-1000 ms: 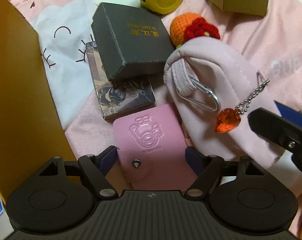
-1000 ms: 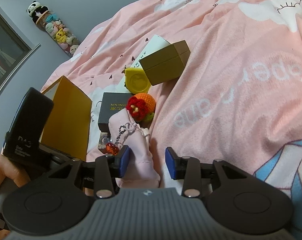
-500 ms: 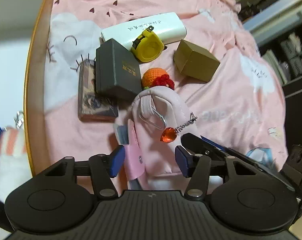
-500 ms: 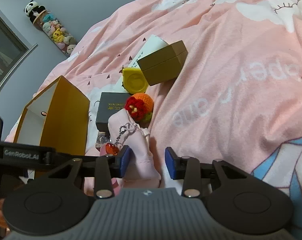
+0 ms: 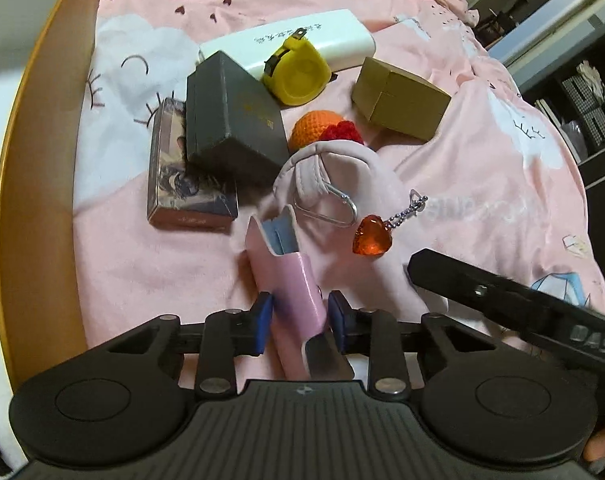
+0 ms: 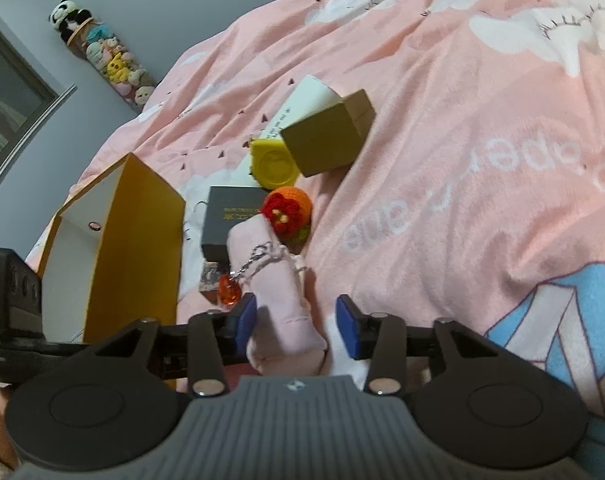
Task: Organize objects
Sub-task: 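Grasp the pink card wallet with left tool while right tool grasps pink pouch, then carry the pink wallet and pink pouch over into the shoebox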
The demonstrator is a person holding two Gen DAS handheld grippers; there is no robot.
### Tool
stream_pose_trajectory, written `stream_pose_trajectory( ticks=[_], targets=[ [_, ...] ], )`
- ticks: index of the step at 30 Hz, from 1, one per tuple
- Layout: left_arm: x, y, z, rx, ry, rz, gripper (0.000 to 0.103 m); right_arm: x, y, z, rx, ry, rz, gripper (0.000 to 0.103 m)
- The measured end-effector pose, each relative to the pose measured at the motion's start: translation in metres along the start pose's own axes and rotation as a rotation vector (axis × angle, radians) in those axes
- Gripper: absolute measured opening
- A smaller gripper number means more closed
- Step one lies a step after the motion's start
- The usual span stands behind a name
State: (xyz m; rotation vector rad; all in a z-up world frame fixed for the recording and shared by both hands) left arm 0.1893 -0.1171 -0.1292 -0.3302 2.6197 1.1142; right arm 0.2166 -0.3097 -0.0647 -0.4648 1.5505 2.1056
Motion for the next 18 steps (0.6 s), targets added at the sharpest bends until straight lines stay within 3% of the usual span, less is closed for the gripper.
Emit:
stream_pose_trajectory(
  ticks=[2,7,13,18],
  targets=[
    [0.001,-0.001,-0.002,-0.027,-0.024,0.002,0.032,-0.004,0.003,0.007,-0.008,0.030,-0.002,0.063],
    [0.003,-0.001,-0.002,-0.037,-0.040,0.000,0.031,-0.014,-0.001,0.030,0.039,0.137,-0.008,0.064],
    [0.006,0.002,-0.005,-0.057,-0.066,0.000,0.030,-0.015,-0.023,0.044,0.072,0.200,0.039,0.049],
    [0.007,0.016,-0.010,-0.073,-0.092,-0.029,0.026,-0.013,-0.010,0.047,0.071,0.206,0.023,0.038]
  ],
)
Point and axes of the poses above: each gripper's, at about its wrist camera, not at the fingertips, and y roughly against the way its jaws point, z to its left, x to its underside, the point moved 4 cm from there along -y, roughly the way its jaws point, and after that the axes turned 13 degrees about x, right-handed, at the moved point
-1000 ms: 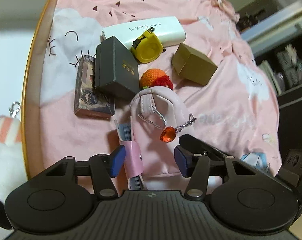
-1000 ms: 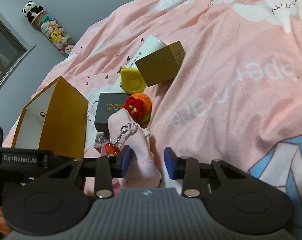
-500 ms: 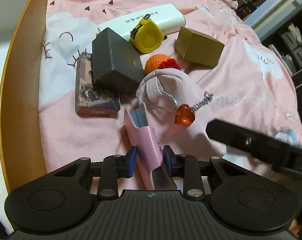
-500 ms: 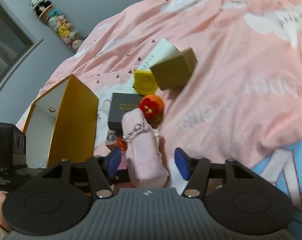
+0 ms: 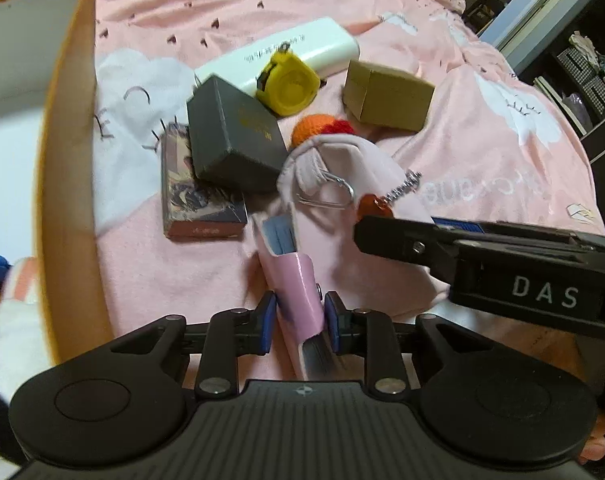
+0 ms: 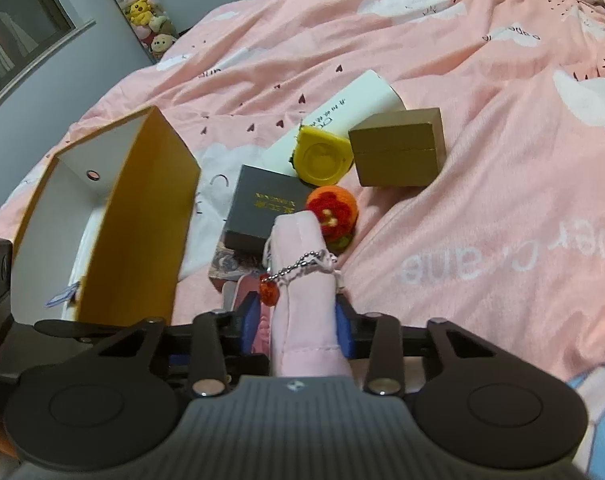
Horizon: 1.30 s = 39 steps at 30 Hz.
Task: Organize objects
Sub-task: 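Carry the pink wallet and pink pouch over into the shoebox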
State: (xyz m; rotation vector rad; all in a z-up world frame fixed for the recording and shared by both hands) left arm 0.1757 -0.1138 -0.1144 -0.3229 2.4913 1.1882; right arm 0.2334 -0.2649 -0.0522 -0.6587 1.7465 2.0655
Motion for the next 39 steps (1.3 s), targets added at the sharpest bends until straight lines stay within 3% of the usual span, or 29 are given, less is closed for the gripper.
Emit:
stream_pose_trajectory(
  ticks=[7,16,24,30,36,39],
  targets=[
    [-0.001,0.048,-0.009,0.025,-0.030,-0.089,0.025,-0.001,0.044,0.004,-0.007,-0.044,-0.077,0.027],
    [-0.005,0.146,-0.003,0.062,-0.028,-0.226,0.025,-0.019,0.097,0.045,-0.049,0.016,-0.192,0.024],
    [-0.008,0.222,0.029,-0.072,-0.043,-0.263,0.025,-0.041,0.124,0.111,-0.245,0.057,-0.236,0.024],
    [-0.006,0.240,0.062,-0.215,-0.029,-0.227,0.025,-0.043,0.102,0.164,-0.390,0.014,-0.155,0.024],
    [0.003,0.233,0.093,-0.284,0.019,-0.185,0.025,-0.027,0.060,0.199,-0.504,-0.072,-0.013,0.024],
    [0.010,0.231,0.107,-0.312,0.047,-0.158,0.025,-0.018,0.042,0.212,-0.512,-0.082,0.040,0.024]
  ],
)
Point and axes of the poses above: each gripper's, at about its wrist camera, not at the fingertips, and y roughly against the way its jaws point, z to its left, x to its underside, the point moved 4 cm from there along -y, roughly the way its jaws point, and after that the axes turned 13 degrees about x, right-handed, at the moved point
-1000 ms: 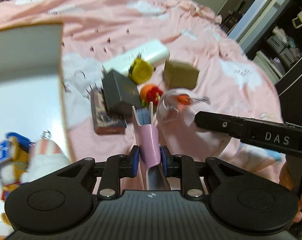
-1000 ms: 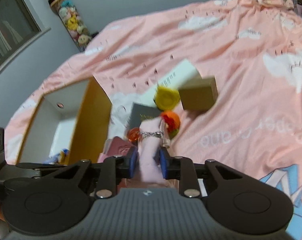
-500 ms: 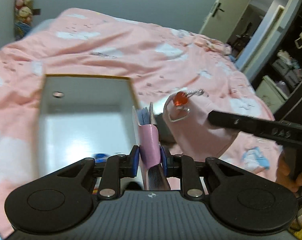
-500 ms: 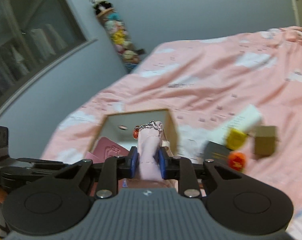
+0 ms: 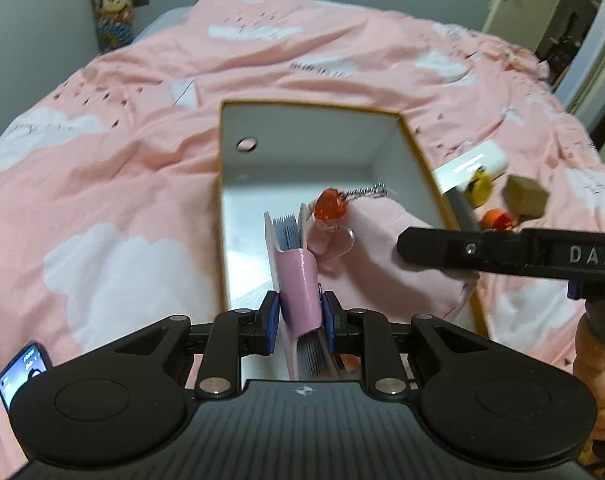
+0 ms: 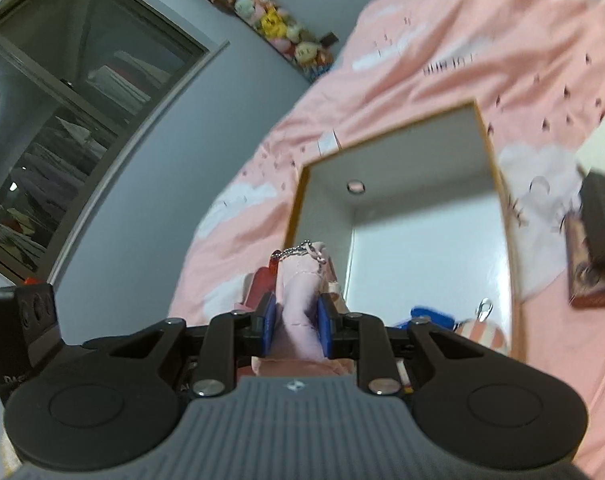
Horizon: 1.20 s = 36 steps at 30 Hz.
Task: Organize objects
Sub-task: 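Carry the pink wallet and pink pouch over into the shoebox, then open both tools to release the pink items into the shoebox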
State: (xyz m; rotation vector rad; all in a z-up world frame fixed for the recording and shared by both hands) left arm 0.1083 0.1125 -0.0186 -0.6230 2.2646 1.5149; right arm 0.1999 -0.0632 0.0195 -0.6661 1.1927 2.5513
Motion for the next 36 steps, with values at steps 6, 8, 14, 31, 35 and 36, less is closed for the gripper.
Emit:
stream_pose_trajectory(
  ticks=[6,8,14,31,35,36],
  targets=[
    [0.008,-0.008,0.008,-0.032,0.023,0.059,0.025,0.017,-0.030,-0.004,-0.014,-0.045,0.077,0.024],
    [0.011,-0.011,0.011,-0.039,0.031,0.075,0.025,0.021,-0.039,-0.007,-0.019,-0.058,0.094,0.024],
    [0.019,-0.024,0.018,-0.062,0.054,0.132,0.025,0.035,-0.056,-0.006,0.004,-0.020,0.101,0.024],
    [0.021,-0.035,0.013,-0.106,0.010,0.181,0.031,0.053,-0.073,-0.014,0.055,-0.028,0.162,0.024],
    [0.020,-0.032,0.014,-0.104,0.007,0.183,0.039,0.054,-0.072,-0.014,0.056,-0.026,0.165,0.025],
    [0.020,-0.030,0.015,-0.096,0.011,0.181,0.040,0.054,-0.072,-0.014,0.056,-0.026,0.169,0.025]
  ],
)
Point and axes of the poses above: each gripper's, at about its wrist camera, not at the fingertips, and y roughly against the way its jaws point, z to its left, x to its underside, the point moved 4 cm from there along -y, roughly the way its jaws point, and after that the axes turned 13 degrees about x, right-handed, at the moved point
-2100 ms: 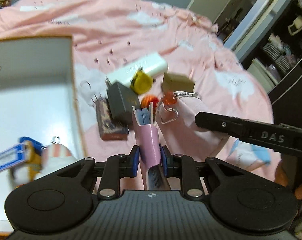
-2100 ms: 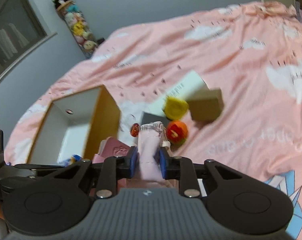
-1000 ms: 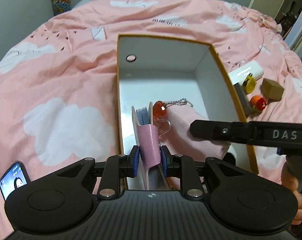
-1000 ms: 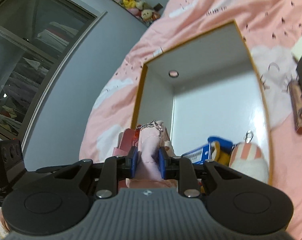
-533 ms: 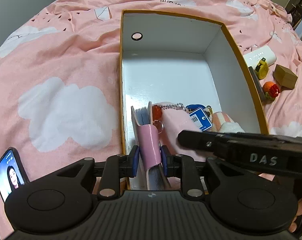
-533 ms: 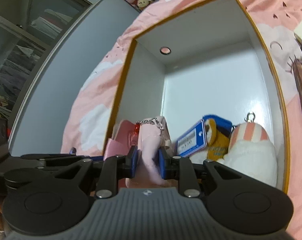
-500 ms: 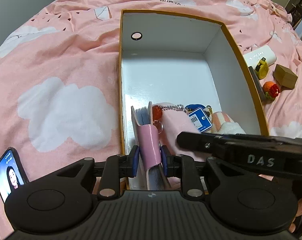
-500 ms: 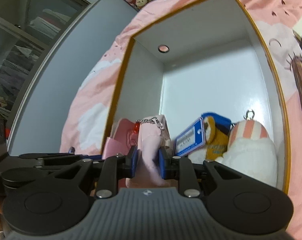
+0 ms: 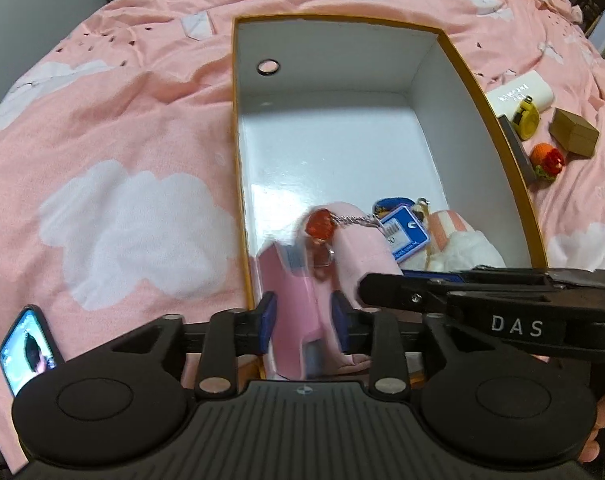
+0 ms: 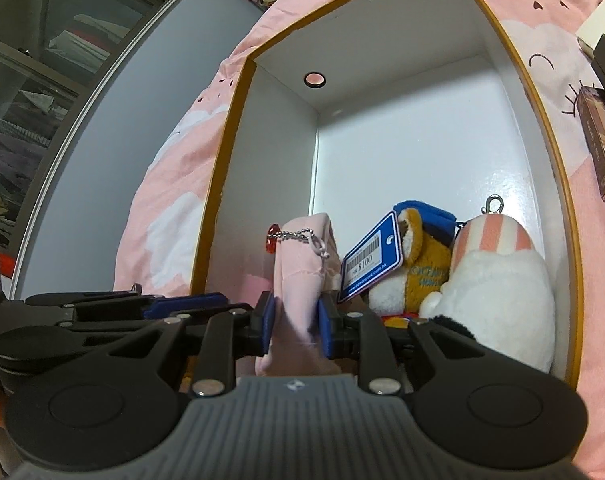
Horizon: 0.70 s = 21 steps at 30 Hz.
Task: Organize objects
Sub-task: 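Open both tools to release the pink items into the shoebox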
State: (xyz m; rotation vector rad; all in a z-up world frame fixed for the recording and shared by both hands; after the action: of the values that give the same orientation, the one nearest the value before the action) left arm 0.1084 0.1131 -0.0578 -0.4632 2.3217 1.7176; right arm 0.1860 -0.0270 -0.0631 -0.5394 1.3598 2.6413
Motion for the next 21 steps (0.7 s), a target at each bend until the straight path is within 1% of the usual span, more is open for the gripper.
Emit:
stream_pose_trajectory(
  ticks=[3,6,8,11,15,19,21],
  targets=[
    [0.000,0.007,0.002,0.046,0.018,-0.022,0.044,0.001,0.000,0.001,0.007,0.010,0.001,0.025],
    [-0.002,0.023,0.001,0.042,-0.003,-0.096,0.045,0.003,-0.002,0.006,0.017,0.027,0.011,0.025],
    [-0.005,0.034,0.003,0.051,0.010,-0.146,0.045,0.006,-0.005,0.010,0.025,0.044,0.029,0.021],
    [-0.009,0.042,0.006,0.054,0.027,-0.185,0.046,0.010,-0.012,0.020,0.053,0.083,0.042,0.020],
    [-0.012,0.041,0.006,0.061,0.035,-0.196,0.046,0.012,-0.023,0.023,0.048,0.081,0.059,0.019],
    [-0.011,0.036,0.004,0.075,0.039,-0.194,0.046,0.013,-0.038,0.023,0.007,0.044,0.089,0.019],
    [-0.011,0.035,0.004,0.071,0.047,-0.200,0.046,0.012,-0.036,0.027,0.028,0.074,0.078,0.019]
  ],
)
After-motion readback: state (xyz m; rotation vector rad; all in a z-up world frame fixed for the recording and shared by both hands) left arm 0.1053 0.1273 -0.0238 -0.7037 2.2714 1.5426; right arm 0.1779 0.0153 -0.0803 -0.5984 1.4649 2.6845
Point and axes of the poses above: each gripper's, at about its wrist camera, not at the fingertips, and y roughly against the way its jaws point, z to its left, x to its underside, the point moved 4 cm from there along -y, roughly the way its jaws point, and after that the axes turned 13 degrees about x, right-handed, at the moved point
